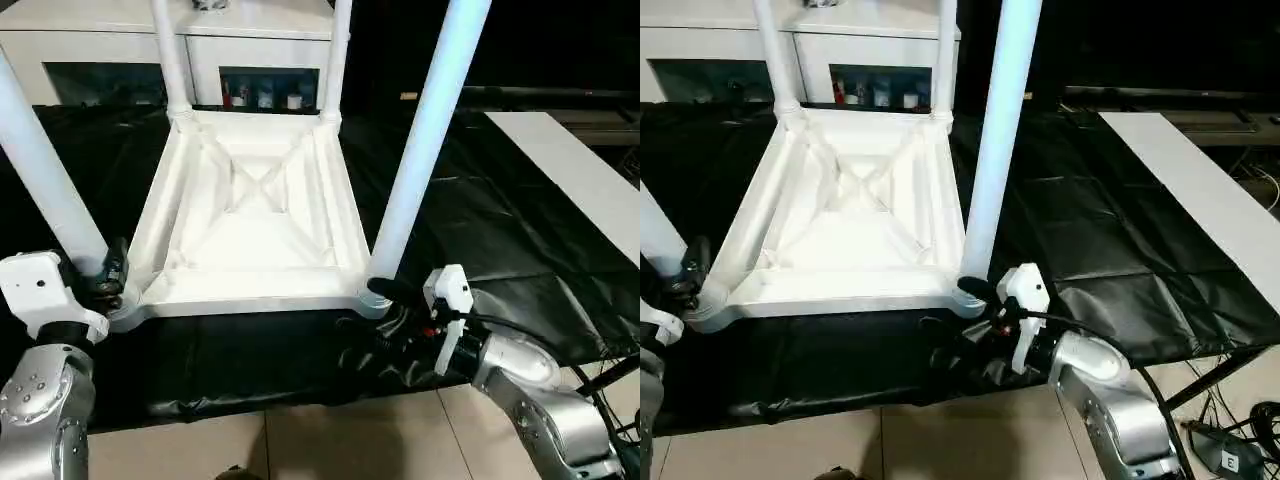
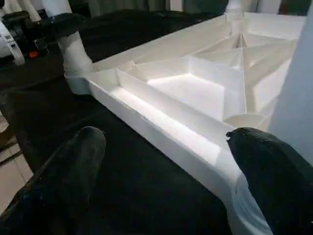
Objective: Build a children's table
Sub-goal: Flip table
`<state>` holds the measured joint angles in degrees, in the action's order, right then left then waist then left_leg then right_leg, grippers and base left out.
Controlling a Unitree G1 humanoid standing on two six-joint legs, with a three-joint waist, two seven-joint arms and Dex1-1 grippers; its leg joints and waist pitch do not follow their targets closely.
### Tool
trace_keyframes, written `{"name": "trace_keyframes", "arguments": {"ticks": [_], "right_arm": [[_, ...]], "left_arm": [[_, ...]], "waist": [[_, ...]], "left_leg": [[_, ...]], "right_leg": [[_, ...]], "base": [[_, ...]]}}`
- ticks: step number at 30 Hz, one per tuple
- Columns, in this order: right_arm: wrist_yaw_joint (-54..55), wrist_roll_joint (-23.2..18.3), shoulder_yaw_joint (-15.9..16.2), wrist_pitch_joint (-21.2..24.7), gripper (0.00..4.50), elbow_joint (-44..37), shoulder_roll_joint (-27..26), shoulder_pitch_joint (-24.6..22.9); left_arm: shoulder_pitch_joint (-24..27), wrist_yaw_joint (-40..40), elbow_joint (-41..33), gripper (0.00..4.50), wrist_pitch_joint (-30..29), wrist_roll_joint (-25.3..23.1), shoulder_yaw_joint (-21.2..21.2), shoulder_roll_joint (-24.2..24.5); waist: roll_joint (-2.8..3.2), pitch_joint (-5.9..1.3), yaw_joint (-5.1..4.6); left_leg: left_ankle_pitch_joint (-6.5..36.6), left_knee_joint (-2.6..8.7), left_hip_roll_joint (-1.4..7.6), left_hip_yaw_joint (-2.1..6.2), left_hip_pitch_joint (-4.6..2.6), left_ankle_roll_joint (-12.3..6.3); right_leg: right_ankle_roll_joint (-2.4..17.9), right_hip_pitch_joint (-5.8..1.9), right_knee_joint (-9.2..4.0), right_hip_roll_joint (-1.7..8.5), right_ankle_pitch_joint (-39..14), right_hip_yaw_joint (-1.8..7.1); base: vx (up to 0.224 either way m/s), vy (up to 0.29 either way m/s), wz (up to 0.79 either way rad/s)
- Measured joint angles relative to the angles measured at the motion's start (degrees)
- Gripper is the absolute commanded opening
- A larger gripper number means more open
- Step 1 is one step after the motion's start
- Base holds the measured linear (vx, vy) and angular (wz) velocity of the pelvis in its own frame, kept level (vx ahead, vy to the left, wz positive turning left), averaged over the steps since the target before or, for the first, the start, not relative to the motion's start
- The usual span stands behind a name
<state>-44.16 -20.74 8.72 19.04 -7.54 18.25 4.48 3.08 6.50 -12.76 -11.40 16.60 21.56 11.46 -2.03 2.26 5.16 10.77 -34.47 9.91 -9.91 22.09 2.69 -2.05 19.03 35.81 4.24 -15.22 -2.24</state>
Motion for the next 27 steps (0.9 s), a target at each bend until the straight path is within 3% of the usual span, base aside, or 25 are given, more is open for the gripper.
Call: {"name": "trace_keyframes", "arguments": {"ticks": [6,11,15,18,23,27], "right_arm": [[0.01,0.03,0.04,-0.64,4.5,1.04,-0.2,0.1],[0.35,0.46,0.24,-0.92,4.5,1.07,-0.96,0.1],[1.99,0.36,0.06,-0.98,4.5,1.26,-2.26,0.09],[2.53,0.14,0.03,-0.97,4.5,1.49,-2.88,0.09],[9.07,-0.19,-3.9,-1.13,4.5,6.22,-8.1,2.94],[8.96,-3.49,-5.02,-0.98,4.5,9.02,-10.81,5.54]], "left_arm": [[-0.29,-1.27,-1.94,2.31,-2.81,3.68,0.91,-2.92],[-0.96,-3.15,-4.24,2.28,-5.77,7.59,2.01,-6.65],[-2.44,-6.12,-5.68,2.28,-8.3,16.54,3.29,-12.48],[-3.04,-6.38,-5.42,2.28,-10.36,21.71,2.59,-14.66],[-3.9,-6.66,-5.38,2.18,-12.24,22.18,2.26,-14.65],[-4.21,-7.42,-5.46,2.17,-12.41,22.03,2.37,-14.62]], "waist": [[0.06,0.04,0.05],[0.69,0.34,0.12],[0.91,0.27,0.78],[0.62,0.31,1.18],[0.43,0.36,0.52],[0.47,0.38,0.09]], "left_leg": [[0.0,0.0,0.0,-0.02,0.02,-0.01],[-0.11,0.0,-0.03,-0.15,0.16,-0.18],[-0.2,0.02,-0.02,-0.16,0.27,-0.32],[-0.22,0.01,-0.01,-0.16,0.31,-0.33],[-0.25,0.0,-0.03,-0.17,0.31,-0.28],[-0.28,0.04,0.0,-0.17,0.3,-0.23]], "right_leg": [[0.0,0.0,-0.01,0.01,0.0,0.01],[0.0,0.12,-0.03,0.08,0.0,0.06],[0.02,0.22,-0.01,0.08,-0.02,0.02],[0.02,0.25,-0.01,0.06,-0.01,0.01],[0.01,0.27,-0.01,0.08,0.09,0.07],[0.0,0.31,0.06,0.06,0.1,0.03]], "base": [[0.0,0.0,0.0],[0.0,0.0,0.0],[0.0,0.0,0.0],[0.0,0.0,0.0],[0.0,0.0,0.0],[0.0,0.0,0.0]]}}
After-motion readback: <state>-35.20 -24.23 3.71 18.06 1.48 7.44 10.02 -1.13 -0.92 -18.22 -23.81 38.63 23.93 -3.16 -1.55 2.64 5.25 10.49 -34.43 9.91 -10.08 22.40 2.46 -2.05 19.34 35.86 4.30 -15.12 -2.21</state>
